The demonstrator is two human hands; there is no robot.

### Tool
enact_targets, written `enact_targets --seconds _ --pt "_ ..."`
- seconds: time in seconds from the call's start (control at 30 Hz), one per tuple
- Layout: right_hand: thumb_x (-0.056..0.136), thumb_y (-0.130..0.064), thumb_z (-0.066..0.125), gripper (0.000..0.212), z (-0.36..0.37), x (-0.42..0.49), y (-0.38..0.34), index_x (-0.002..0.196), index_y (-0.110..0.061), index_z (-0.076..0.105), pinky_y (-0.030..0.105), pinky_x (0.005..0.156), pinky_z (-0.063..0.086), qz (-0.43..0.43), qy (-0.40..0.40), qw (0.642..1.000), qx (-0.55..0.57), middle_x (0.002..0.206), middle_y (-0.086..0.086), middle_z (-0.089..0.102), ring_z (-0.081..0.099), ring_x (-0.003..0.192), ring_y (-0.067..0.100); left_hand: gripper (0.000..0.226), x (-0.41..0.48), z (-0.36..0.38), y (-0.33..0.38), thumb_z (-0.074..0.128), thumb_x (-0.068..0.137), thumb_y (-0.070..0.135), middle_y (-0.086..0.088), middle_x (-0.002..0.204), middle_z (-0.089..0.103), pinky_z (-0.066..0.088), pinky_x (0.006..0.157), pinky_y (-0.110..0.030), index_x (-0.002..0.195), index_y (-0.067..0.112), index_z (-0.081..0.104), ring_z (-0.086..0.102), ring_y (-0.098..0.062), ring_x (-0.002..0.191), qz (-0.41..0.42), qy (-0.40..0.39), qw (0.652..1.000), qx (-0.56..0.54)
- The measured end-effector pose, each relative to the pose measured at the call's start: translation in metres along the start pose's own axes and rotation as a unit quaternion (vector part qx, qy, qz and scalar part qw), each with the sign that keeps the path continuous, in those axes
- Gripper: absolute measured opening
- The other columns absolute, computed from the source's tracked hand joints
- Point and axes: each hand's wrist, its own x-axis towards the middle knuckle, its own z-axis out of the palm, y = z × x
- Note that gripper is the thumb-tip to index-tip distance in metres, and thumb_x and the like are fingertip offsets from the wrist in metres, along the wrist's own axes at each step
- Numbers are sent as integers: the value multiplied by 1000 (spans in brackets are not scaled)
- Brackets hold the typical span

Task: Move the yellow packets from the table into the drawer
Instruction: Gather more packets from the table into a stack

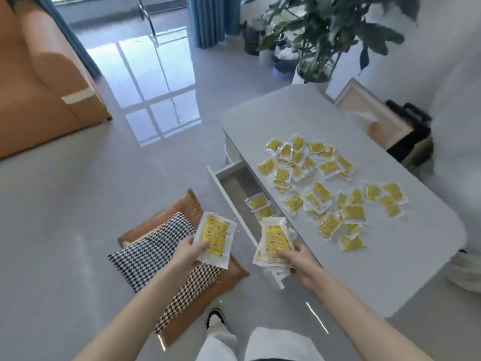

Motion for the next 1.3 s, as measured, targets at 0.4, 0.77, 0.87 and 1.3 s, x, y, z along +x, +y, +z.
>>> enact_targets --seconds 0.4,0.77,0.87,1.3 --pt "81 -1 72 51 2 23 -12 126 0 48 41 84 55 7 103 985 137 114 18 66 67 90 27 33 94 40 84 61 89 10 -20 112 65 53 85 -44 119 -3 56 63 -31 91 17 -25 990 137" --pt "88 1 63 17 -26 73 -77 93 -9 50 25 57 46 2 92 985 148 84 5 63 61 69 15 25 145 109 161 57 92 8 -17 107 61 50 85 -34 116 3 51 60 -27 93 33 -30 993 107" --pt "88 2 63 19 -31 77 -93 88 -10 49 25 57 46 -6 93 982 164 83 5 62 61 68 15 23 150 124 181 57 92 10 -14 104 59 50 86 -34 114 5 51 59 -26 92 55 -32 991 120" --pt "84 -1 69 21 -38 116 -102 101 -3 57 38 79 52 21 101 969 226 91 13 66 63 79 24 20 177 163 218 56 92 10 -9 89 61 52 78 -32 111 7 55 60 -24 82 78 -62 972 212"
